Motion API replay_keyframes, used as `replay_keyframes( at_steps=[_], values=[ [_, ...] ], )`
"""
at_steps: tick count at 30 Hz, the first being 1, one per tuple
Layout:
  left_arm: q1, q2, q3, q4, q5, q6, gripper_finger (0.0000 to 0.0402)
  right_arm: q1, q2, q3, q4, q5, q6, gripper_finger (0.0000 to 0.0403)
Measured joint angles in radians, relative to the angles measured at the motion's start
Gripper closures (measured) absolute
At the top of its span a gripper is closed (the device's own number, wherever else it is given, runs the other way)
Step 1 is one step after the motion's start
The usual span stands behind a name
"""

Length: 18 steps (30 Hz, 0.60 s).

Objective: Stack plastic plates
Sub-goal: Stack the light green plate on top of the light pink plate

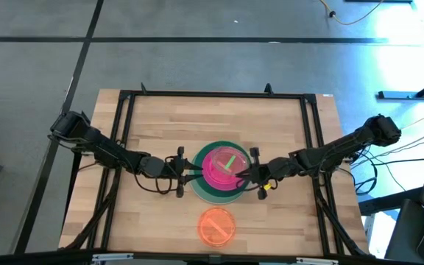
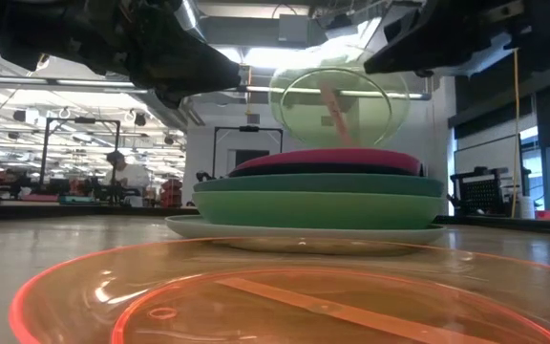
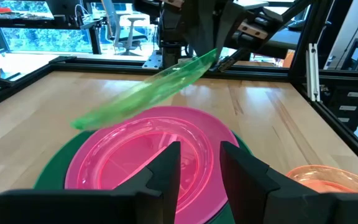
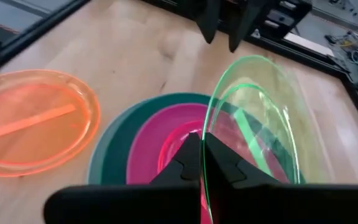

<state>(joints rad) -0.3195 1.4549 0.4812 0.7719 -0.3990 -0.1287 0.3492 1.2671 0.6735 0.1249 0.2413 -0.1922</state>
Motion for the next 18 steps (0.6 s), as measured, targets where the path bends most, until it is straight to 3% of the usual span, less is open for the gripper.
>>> replay_keyframes(
  at_steps=[18],
  values=[
    [0.0,0.0,0.0,0.0,0.0,0.0,0.0296,0.02,0.118,0.001,0.088,-0.051,0.0,0.0402]
  ],
)
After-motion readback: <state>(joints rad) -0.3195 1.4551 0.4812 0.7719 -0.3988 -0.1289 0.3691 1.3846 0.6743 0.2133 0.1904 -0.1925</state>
